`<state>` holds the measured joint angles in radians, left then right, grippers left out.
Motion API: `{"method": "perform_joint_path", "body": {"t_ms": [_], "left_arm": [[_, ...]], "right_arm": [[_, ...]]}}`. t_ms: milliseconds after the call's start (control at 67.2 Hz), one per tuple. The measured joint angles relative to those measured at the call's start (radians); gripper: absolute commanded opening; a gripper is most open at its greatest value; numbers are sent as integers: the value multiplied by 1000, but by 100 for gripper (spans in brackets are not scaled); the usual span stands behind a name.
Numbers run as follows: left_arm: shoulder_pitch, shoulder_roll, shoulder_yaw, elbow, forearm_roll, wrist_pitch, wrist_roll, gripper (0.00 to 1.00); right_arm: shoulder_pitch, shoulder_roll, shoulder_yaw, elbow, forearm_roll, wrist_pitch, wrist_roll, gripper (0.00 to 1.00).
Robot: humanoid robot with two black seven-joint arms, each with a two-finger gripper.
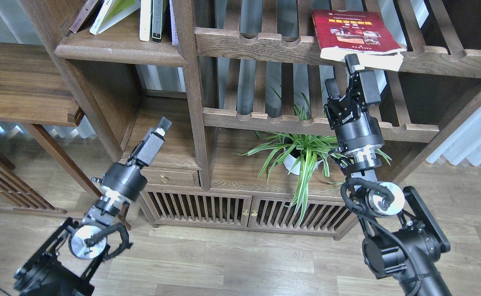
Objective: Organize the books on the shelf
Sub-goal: 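Reach the right gripper up to the red book on the top shelf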
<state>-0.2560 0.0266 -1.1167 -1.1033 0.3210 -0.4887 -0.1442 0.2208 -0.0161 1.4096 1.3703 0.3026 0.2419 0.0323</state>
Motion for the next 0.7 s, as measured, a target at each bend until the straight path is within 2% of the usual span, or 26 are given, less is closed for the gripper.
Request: {"method": "perform_joint_path", "body": {"t_ms": [104, 312, 699], "left_arm": [[28, 0, 6, 7, -3, 0, -6, 99], [67, 2, 4, 15, -9, 0, -10, 99], [79, 45, 12, 10, -13, 0, 4, 99]], "right_arm": [[4, -8, 0, 10, 4, 4, 0, 98], [17, -21, 1, 14, 3, 115, 1, 98], [22, -88, -3, 11, 1, 47, 0, 98]]}}
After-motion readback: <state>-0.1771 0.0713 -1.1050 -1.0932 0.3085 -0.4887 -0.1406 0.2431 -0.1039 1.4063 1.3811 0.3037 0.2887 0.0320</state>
